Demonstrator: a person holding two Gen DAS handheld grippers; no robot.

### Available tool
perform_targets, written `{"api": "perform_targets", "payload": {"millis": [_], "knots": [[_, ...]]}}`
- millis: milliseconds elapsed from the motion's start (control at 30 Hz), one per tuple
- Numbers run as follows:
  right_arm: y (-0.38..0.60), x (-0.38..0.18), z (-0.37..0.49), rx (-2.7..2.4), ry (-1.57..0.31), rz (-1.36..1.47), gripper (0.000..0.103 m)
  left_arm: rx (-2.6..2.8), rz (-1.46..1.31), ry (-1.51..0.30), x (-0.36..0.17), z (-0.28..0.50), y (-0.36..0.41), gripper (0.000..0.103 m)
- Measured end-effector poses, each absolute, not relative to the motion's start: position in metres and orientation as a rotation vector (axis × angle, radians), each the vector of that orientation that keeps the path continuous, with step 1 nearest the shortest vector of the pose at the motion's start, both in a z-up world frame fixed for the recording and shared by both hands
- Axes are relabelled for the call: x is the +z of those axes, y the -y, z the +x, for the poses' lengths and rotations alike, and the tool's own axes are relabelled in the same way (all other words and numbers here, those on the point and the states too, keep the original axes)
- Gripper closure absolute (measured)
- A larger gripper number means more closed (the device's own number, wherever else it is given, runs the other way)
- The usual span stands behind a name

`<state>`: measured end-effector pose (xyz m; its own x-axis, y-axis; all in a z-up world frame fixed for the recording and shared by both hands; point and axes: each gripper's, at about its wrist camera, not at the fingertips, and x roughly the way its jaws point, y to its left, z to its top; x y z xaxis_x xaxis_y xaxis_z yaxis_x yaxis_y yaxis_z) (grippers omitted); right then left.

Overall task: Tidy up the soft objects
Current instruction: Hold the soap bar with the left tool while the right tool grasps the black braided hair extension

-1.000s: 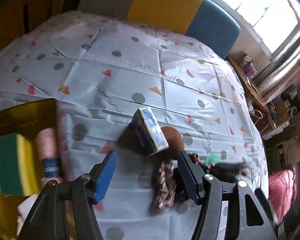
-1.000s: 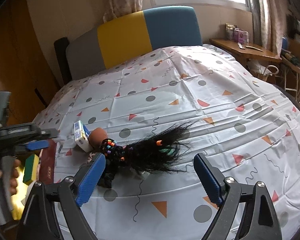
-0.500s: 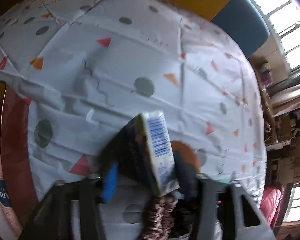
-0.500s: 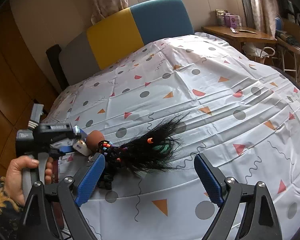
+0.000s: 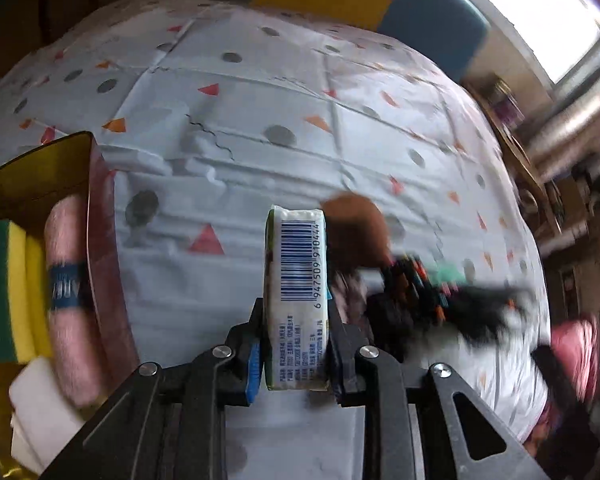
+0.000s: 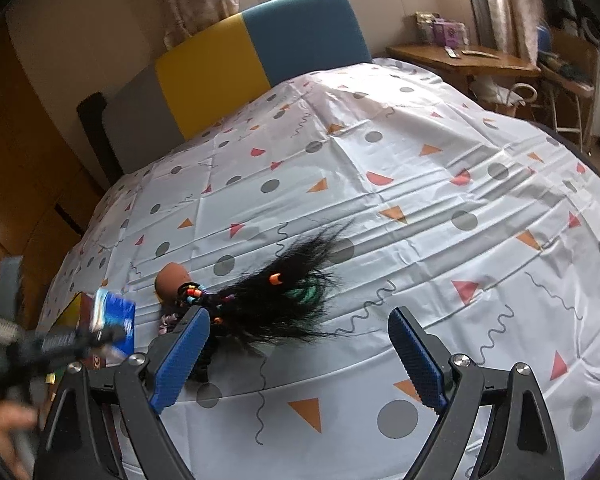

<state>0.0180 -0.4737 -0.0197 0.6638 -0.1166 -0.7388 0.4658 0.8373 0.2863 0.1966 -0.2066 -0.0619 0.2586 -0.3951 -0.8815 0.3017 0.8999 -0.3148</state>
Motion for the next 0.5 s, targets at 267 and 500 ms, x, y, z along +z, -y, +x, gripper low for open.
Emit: {"api": "perform_targets", "payload": {"millis": [267,500], "knots": [[0.478,-0.023,0.014,-0.361,-0.787,0.516,0.012,-0.658,0.083,-1.159,-0.062,0.104,0.215,0.078],[0.461,-0.019,0.018,-0.314,-0.793,0.43,0.013,-0.709,0.116,-1.201,-0.098,0.061,0.206,0.078]]}}
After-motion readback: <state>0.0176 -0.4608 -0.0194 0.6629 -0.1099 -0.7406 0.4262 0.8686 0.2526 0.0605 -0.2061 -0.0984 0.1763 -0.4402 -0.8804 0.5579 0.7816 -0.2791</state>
